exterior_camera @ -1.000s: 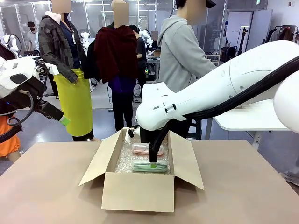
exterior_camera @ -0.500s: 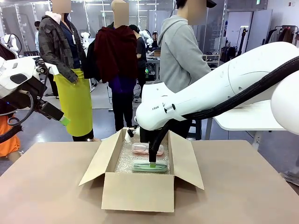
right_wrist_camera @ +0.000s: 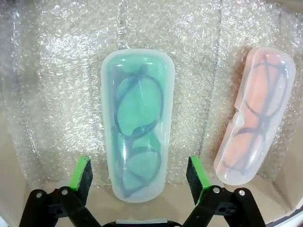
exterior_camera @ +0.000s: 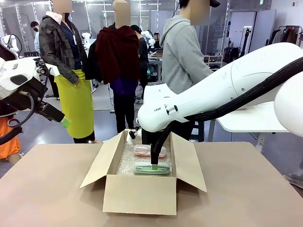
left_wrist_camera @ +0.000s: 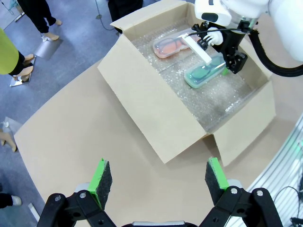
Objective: Pack the glasses set securely to prepare it for shipping.
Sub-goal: Position the Package Box on the left side of the table.
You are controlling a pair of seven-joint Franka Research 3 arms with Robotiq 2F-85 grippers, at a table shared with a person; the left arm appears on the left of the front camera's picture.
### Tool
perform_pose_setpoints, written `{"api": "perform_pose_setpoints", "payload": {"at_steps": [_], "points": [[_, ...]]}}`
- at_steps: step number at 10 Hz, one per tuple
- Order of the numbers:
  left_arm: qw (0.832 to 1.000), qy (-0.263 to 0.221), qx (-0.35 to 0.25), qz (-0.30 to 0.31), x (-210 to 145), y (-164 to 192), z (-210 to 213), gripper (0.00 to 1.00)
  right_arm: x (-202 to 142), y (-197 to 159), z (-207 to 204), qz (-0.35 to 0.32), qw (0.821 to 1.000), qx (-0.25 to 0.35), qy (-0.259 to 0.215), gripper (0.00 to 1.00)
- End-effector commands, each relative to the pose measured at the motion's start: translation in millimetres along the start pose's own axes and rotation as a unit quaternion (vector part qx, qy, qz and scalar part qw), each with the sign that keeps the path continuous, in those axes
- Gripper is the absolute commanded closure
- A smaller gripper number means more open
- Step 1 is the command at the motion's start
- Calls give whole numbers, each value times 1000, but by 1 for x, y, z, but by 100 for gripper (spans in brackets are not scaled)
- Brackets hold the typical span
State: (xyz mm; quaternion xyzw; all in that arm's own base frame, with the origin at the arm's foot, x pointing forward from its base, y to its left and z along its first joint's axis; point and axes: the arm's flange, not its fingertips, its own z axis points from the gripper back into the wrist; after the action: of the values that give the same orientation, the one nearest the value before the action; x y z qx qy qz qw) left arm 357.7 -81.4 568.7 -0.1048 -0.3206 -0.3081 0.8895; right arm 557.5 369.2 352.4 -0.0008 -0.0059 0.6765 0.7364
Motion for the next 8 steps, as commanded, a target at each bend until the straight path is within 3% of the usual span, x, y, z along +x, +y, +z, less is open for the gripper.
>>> {"api": "perform_pose_setpoints", "payload": {"at_steps": [1, 6, 7, 8], "points": [[1000, -4, -7, 0, -1, 1, 2, 0, 2, 3, 0, -4, 1000, -2, -1, 0], [1000, 0, 0, 0, 0, 0, 0, 0, 0, 0, 0, 0, 1000, 0, 0, 0], [997, 10, -72, 25, 6, 5, -5, 0, -10, 7, 38, -28, 999, -9, -24, 0], [993, -8, -101, 59, 11, 18, -9, 0, -27, 17, 73, -64, 997, -22, -31, 0]]}}
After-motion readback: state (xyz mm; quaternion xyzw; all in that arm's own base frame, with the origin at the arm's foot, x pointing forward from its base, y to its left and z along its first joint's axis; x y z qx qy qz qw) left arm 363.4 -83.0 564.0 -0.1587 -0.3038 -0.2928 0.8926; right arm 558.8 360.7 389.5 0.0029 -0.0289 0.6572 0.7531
